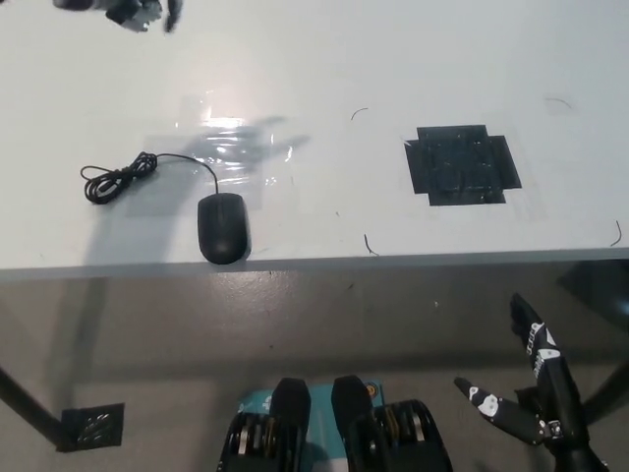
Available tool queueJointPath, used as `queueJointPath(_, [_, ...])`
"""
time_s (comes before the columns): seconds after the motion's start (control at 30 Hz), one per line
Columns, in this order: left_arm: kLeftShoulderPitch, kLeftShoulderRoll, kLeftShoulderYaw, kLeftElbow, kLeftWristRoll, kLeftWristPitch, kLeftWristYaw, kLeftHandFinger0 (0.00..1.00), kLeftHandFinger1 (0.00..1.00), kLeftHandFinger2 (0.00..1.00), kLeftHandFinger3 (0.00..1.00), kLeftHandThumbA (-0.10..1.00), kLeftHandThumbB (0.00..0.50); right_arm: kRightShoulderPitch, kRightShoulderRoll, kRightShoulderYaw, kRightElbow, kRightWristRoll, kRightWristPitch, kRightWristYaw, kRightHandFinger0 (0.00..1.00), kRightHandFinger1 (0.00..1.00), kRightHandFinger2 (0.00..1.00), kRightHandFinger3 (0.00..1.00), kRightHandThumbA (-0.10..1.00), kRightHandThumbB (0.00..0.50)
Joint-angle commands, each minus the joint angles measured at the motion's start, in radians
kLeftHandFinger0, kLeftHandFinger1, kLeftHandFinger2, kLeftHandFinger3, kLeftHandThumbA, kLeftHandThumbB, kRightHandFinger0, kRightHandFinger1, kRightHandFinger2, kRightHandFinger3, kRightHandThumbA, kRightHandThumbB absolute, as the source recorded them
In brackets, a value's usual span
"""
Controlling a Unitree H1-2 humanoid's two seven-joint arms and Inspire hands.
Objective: The robot uses left hand to click on the left button of the black mouse, which is placed on the left area of the table
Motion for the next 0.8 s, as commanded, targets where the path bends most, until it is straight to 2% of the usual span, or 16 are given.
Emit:
queueJointPath(0.0, [0.385,0.345,0.306,-1.097,-1.045,0.185,0.393,0.00,0.03,0.11,1.00,1.00,0.334,0.012,-0.012,-0.004,-0.017,0.020,-0.066,0.004,0.95,1.00,1.00,1.00,0.88,0.078])
queueJointPath(0.03, [0.470,0.314,0.371,-1.194,-1.064,0.185,0.444,0.01,0.00,0.08,1.00,1.00,0.312,0.017,-0.012,-0.002,-0.013,0.022,-0.068,0.007,0.94,1.00,1.00,1.00,0.88,0.078])
queueJointPath(0.07, [0.620,0.267,0.453,-1.354,-1.077,0.185,0.523,0.02,0.01,0.13,1.00,1.00,0.336,0.018,-0.011,-0.001,-0.010,0.023,-0.066,0.009,0.94,1.00,1.00,1.00,0.88,0.077])
queueJointPath(0.1, [0.710,0.218,0.508,-1.433,-1.101,0.185,0.535,0.14,0.16,0.30,1.00,1.00,0.278,0.018,-0.010,0.000,-0.007,0.020,-0.066,0.008,0.94,1.00,1.00,1.00,0.88,0.082])
queueJointPath(0.13, [0.825,0.149,0.573,-1.519,-1.139,0.185,0.542,0.25,0.23,0.35,1.00,1.00,0.304,0.021,-0.009,0.002,-0.005,0.015,-0.066,0.006,0.94,1.00,1.00,1.00,0.89,0.088])
queueJointPath(0.17, [0.865,0.126,0.593,-1.546,-1.153,0.185,0.548,0.25,0.23,0.35,1.00,1.00,0.304,0.022,-0.008,0.003,-0.005,0.014,-0.066,0.006,0.94,1.00,1.00,1.00,0.89,0.088])
queueJointPath(0.2, [1.015,0.087,0.616,-1.620,-1.192,0.163,0.560,0.67,0.44,0.50,1.00,1.00,0.384,0.024,-0.007,0.004,-0.004,0.023,-0.067,0.012,0.93,1.00,1.00,1.00,0.87,0.080])
queueJointPath(0.27, [1.250,0.033,0.583,-1.686,-1.131,-0.005,0.513,1.00,0.81,0.87,1.00,1.00,0.446,0.029,-0.010,0.003,-0.002,0.025,-0.068,0.013,0.93,1.00,1.00,1.00,0.86,0.070])
queueJointPath(0.3, [1.326,-0.033,0.582,-1.699,-1.041,-0.091,0.498,1.00,0.91,0.96,1.00,1.00,0.456,0.031,-0.011,0.003,-0.002,0.025,-0.068,0.013,0.93,1.00,1.00,1.00,0.86,0.069])
queueJointPath(0.33, [1.453,-0.158,0.572,-1.709,-0.878,-0.253,0.482,1.00,1.00,1.00,1.00,1.00,0.392,0.037,-0.012,0.004,0.001,0.022,-0.072,0.013,0.92,1.00,1.00,1.00,0.87,0.074])
queueJointPath(0.4, [1.621,-0.336,0.562,-1.683,-0.651,-0.458,0.492,1.00,1.00,1.00,1.00,1.00,0.347,0.046,-0.011,0.012,0.013,0.013,-0.081,0.014,0.91,1.00,1.00,1.00,0.89,0.080])
queueJointPath(0.43, [1.647,-0.368,0.558,-1.675,-0.614,-0.492,0.498,1.00,1.00,1.00,1.00,1.00,0.347,0.047,-0.011,0.013,0.013,0.009,-0.082,0.013,0.91,1.00,1.00,1.00,0.89,0.080])
queueJointPath(0.47, [1.716,-0.435,0.540,-1.621,-0.556,-0.598,0.492,1.00,1.00,1.00,1.00,1.00,0.263,0.053,-0.008,0.022,0.022,0.003,-0.086,0.013,0.91,1.00,1.00,1.00,0.92,0.100])
queueJointPath(0.5, [1.746,-0.467,0.518,-1.578,-0.513,-0.662,0.483,1.00,1.00,1.00,1.00,1.00,0.239,0.057,-0.007,0.027,0.026,0.005,-0.087,0.014,0.91,1.00,1.00,1.00,0.92,0.109])
queueJointPath(0.63, [1.778,-0.540,0.479,-1.484,-0.399,-0.755,0.477,1.00,1.00,1.00,1.00,1.00,0.289,0.073,-0.007,0.030,0.025,0.012,-0.087,0.011,0.90,1.00,1.00,1.00,0.92,0.101])
queueJointPath(0.77, [1.751,-0.611,0.494,-1.408,-0.332,-0.755,0.461,1.00,1.00,1.00,1.00,1.00,0.280,0.068,-0.008,0.030,0.031,0.009,-0.087,0.012,0.91,1.00,1.00,1.00,0.90,0.098])
